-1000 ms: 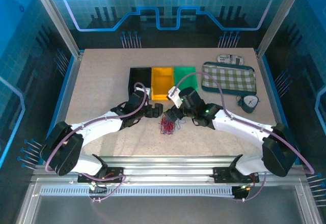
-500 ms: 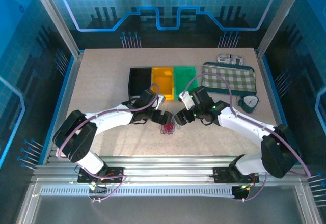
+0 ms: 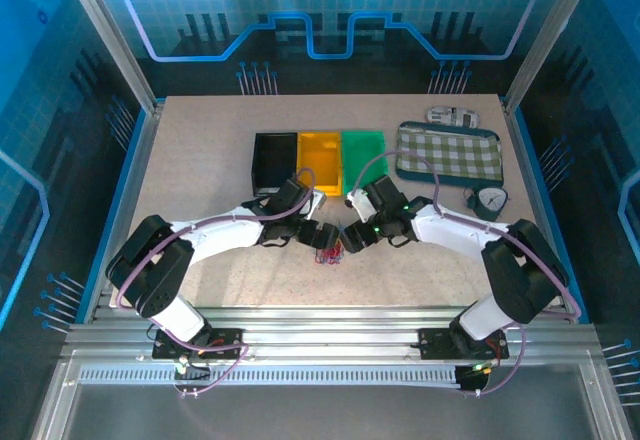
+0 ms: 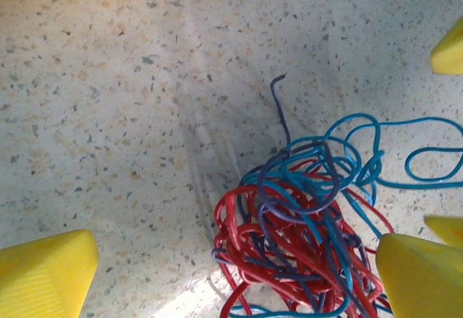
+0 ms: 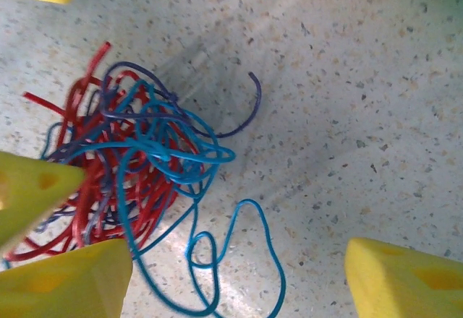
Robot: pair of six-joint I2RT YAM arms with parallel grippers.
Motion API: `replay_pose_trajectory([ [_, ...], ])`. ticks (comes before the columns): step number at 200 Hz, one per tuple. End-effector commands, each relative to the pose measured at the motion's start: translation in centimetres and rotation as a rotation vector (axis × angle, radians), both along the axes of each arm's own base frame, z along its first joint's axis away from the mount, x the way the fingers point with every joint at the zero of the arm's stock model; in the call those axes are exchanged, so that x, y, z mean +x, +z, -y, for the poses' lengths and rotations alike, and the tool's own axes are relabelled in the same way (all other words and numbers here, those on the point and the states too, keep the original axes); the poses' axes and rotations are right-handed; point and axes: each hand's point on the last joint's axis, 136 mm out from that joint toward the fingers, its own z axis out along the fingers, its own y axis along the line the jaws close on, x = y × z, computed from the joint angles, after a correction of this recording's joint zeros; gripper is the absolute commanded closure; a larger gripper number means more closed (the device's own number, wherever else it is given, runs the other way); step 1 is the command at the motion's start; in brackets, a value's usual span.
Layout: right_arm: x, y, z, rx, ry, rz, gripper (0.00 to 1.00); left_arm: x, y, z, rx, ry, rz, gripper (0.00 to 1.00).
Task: Untangle the cables
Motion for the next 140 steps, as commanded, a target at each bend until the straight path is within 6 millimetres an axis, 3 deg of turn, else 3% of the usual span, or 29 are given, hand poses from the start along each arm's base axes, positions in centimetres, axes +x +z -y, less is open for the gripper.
replay_pose_trajectory([
  [1, 2.1, 1.1, -0.9, 0.040, -0.034, 0.027, 0.29, -0.5, 0.5, -0.7, 0.009, 0.009, 0.011, 0.01],
  [23, 2.3, 0.9, -1.0, 0.050, -0.030, 0.020, 0.45, -0.7, 0.6, -0.8, 0.009, 0.000, 0.013, 0.01],
  [52, 3.0, 1.3, -0.8, 0.075, -0.054, 0.028, 0.81, -0.8, 0.5, -0.2, 0.001, -0.025, -0.002, 0.01],
  [69, 3.1, 1.4, -0.7, 0.079, -0.059, 0.020, 0.93, -0.9, 0.3, 0.3, -0.009, -0.049, -0.020, 0.01],
  [103, 3.7, 2.0, -0.2, 0.087, -0.096, 0.034, 0.99, -0.7, 0.0, 1.8, -0.026, -0.107, -0.052, 0.01],
  [140, 6.1, 3.4, 1.7, 0.142, -0.241, 0.054, 1.00, -0.9, -1.1, 2.5, -0.015, -0.138, -0.114, 0.07],
])
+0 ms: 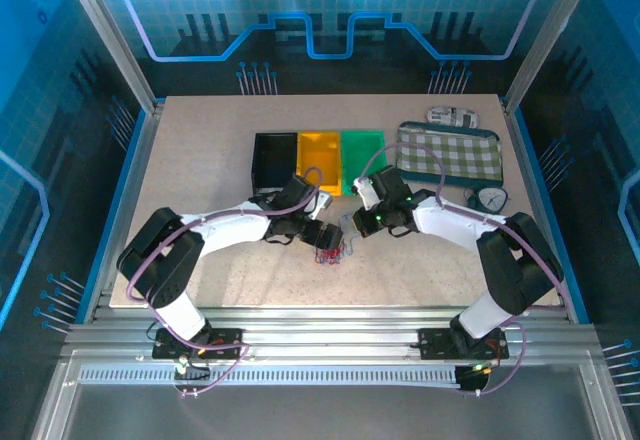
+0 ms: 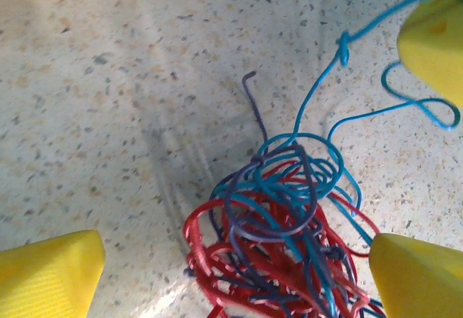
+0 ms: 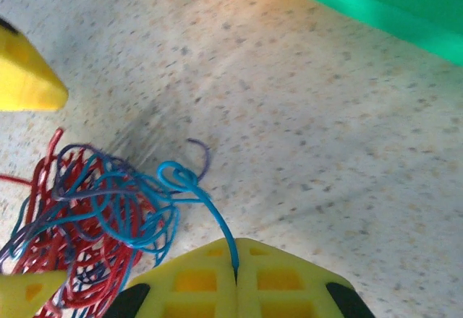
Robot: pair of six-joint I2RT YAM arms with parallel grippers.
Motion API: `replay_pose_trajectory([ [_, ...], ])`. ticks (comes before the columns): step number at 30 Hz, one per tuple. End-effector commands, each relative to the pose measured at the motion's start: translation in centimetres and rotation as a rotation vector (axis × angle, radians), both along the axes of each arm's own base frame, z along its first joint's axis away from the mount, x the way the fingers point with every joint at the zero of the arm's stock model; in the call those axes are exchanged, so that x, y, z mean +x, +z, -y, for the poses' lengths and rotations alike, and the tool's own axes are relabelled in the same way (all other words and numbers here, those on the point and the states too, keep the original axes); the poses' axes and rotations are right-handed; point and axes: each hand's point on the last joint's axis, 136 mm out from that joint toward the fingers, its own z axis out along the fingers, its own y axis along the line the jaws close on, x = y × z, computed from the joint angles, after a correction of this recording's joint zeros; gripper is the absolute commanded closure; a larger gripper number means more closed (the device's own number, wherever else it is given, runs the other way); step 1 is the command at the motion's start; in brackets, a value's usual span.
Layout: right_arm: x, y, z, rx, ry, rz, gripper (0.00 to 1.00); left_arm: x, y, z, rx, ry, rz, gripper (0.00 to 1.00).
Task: Untangle the cables
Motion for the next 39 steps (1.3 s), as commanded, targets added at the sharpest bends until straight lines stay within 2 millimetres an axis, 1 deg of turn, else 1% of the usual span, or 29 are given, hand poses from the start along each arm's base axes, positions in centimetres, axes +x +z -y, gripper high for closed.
replay_pose_trajectory([
  [1, 2.7, 2.7, 0.7, 0.079, -0.110, 0.050, 1.00, -0.9, -0.4, 0.9, -0.004, -0.066, -0.062, 0.08],
  [4, 3.9, 3.5, 1.7, 0.101, -0.176, 0.065, 1.00, -1.3, -1.7, 0.8, 0.027, -0.070, -0.110, 0.09],
  [9, 5.6, 4.8, 3.2, 0.080, -0.272, 0.123, 1.00, -1.7, -2.6, 0.1, 0.070, -0.069, -0.134, 0.10],
  [12, 6.6, 6.1, 4.2, 0.073, -0.347, 0.179, 1.00, -2.0, -3.4, -0.5, 0.106, -0.063, -0.145, 0.15],
  [14, 7.2, 7.1, 5.0, 0.075, -0.402, 0.214, 1.00, -2.0, -3.8, -0.9, 0.121, -0.055, -0.149, 0.21],
  [16, 7.5, 8.1, 5.8, 0.075, -0.454, 0.253, 1.00, -2.0, -3.9, -1.3, 0.136, -0.042, -0.144, 0.25],
  [22, 8.3, 12.3, 8.2, 0.059, -0.570, 0.382, 1.00, -2.2, -4.6, -2.2, 0.158, -0.024, -0.154, 0.28],
  [23, 8.4, 12.9, 8.4, 0.052, -0.572, 0.400, 1.00, -2.1, -4.8, -2.4, 0.159, -0.019, -0.158, 0.32],
  [25, 8.7, 14.2, 9.2, 0.024, -0.589, 0.441, 1.00, -1.9, -5.2, -2.7, 0.161, -0.001, -0.165, 0.43],
  [27, 9.0, 15.5, 10.1, 0.012, -0.619, 0.478, 1.00, -1.8, -5.7, -2.9, 0.155, 0.016, -0.177, 0.49],
  [29, 9.3, 16.5, 11.0, 0.008, -0.648, 0.506, 1.00, -1.5, -5.9, -3.1, 0.149, 0.033, -0.183, 0.58],
  [31, 9.6, 17.5, 12.4, -0.010, -0.690, 0.539, 1.00, -1.3, -6.2, -3.4, 0.148, 0.055, -0.189, 0.75],
  [32, 9.7, 18.0, 13.0, -0.013, -0.708, 0.551, 1.00, -1.2, -6.3, -3.6, 0.148, 0.063, -0.193, 0.80],
  [35, 10.1, 19.2, 14.8, -0.027, -0.751, 0.591, 1.00, -0.9, -6.3, -3.9, 0.147, 0.087, -0.191, 0.90],
  [37, 10.3, 19.9, 16.4, -0.038, -0.797, 0.612, 1.00, -0.8, -6.5, -4.2, 0.160, 0.100, -0.186, 0.99],
  [39, 10.4, 20.3, 17.7, -0.036, -0.822, 0.622, 1.00, -0.6, -6.6, -4.8, 0.174, 0.120, -0.182, 1.00],
])
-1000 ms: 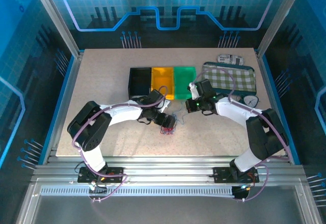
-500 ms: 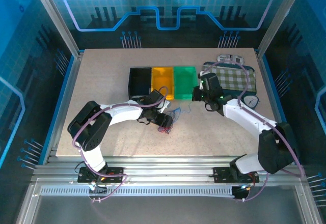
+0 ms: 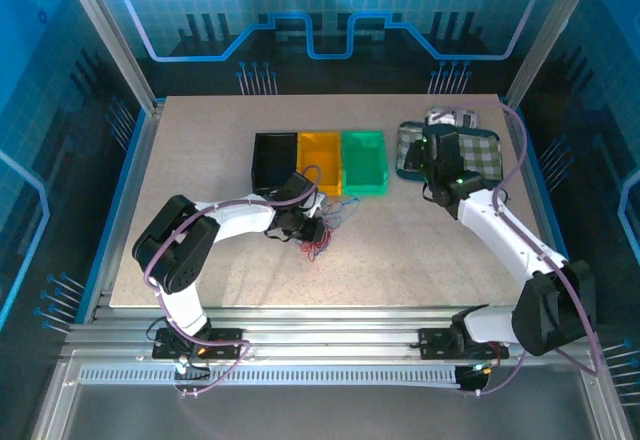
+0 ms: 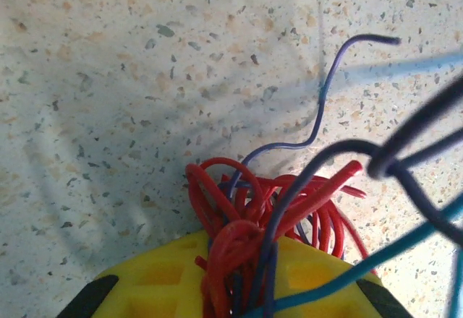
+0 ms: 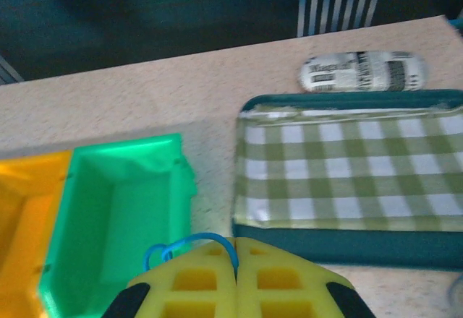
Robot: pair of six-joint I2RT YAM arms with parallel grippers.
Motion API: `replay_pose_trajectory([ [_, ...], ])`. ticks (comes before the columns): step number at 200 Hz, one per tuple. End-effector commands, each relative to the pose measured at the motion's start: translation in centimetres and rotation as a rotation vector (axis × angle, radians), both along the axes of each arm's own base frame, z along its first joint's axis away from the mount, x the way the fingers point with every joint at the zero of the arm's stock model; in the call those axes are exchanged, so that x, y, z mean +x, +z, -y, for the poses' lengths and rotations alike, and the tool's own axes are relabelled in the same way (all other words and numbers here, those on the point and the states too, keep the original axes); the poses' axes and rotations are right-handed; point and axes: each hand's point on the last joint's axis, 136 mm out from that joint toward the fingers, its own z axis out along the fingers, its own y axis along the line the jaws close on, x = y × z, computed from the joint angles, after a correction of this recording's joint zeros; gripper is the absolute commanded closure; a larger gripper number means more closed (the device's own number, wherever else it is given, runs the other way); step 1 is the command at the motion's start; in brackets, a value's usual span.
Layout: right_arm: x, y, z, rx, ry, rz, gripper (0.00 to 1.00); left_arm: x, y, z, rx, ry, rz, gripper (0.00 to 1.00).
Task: Untangle the cables
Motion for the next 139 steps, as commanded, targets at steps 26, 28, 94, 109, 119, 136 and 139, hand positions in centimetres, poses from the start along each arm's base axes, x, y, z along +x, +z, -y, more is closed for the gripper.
replay_pose_trajectory([
  [26, 0.3, 4.2, 6.1, -0.031, -0.158, 0.097, 1.00, -1.4, -3.7, -4.8, 0.176, 0.119, -0.060, 1.00],
  [28, 0.3, 4.3, 6.3, -0.027, -0.163, 0.099, 1.00, -1.4, -3.7, -5.0, 0.180, 0.125, -0.058, 1.00],
  [94, -0.3, 5.9, 12.5, 0.006, -0.257, 0.123, 1.00, -2.0, -4.2, -8.1, 0.193, 0.246, -0.073, 1.00],
  [109, -0.5, 6.4, 13.7, 0.031, -0.277, 0.135, 1.00, -1.9, -4.4, -8.6, 0.183, 0.282, -0.083, 1.00],
  [119, -0.7, 6.9, 14.2, 0.010, -0.281, 0.142, 1.00, -1.6, -4.2, -8.6, 0.179, 0.286, -0.070, 1.00],
  [136, -0.4, 8.1, 13.7, -0.024, -0.222, 0.168, 1.00, -1.4, -4.2, -8.4, 0.177, 0.284, -0.071, 1.00],
  [139, -0.4, 8.3, 13.5, -0.025, -0.211, 0.171, 1.00, -1.3, -4.2, -8.4, 0.177, 0.285, -0.070, 1.00],
])
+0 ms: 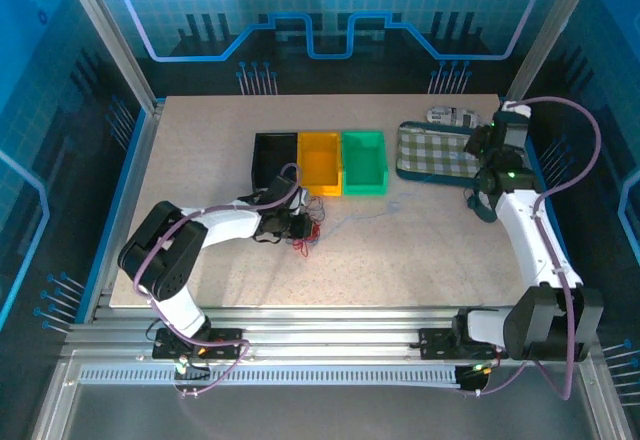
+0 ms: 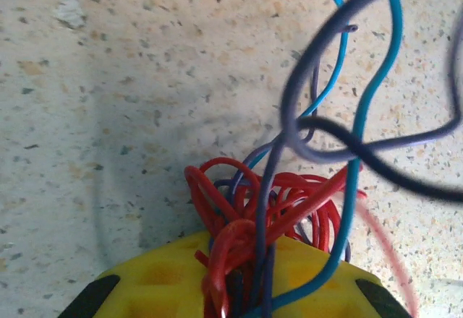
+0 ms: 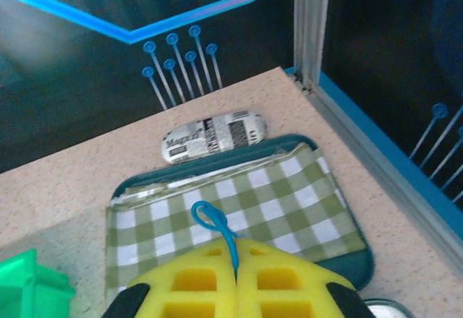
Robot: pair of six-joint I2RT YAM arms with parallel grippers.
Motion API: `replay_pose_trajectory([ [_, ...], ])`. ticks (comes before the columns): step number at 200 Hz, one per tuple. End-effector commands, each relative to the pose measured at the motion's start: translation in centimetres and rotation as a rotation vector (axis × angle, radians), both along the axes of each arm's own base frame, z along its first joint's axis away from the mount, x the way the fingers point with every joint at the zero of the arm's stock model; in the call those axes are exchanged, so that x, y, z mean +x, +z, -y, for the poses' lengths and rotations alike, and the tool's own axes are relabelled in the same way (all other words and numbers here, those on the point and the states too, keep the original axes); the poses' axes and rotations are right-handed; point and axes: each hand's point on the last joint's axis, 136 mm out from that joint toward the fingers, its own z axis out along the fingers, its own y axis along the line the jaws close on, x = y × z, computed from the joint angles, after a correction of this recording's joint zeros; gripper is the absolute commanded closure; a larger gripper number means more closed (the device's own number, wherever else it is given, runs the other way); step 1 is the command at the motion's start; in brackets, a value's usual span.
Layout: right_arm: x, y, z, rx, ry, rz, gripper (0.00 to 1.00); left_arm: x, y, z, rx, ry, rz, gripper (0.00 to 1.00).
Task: Untangle the cables
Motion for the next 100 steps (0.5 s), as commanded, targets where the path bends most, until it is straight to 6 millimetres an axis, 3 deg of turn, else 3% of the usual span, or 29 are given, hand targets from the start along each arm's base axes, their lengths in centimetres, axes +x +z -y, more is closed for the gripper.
replay_pose_trajectory([
  [1, 0.1, 3.9, -0.7, -0.042, 0.081, 0.080, 1.00, -2.6, -4.2, -4.9, 0.193, 0.089, -0.131, 1.00],
  [59, 1.0, 7.1, 0.1, -0.126, 0.096, 0.109, 1.00, -3.1, -5.4, -4.9, 0.190, 0.106, -0.176, 1.00],
  [84, 0.9, 8.4, 4.0, -0.140, -0.018, 0.081, 1.00, -3.8, -6.2, -5.9, 0.225, 0.141, -0.211, 1.00],
  [100, 0.8, 9.4, 4.9, -0.128, -0.017, 0.127, 1.00, -4.1, -6.6, -6.6, 0.232, 0.185, -0.229, 1.00],
])
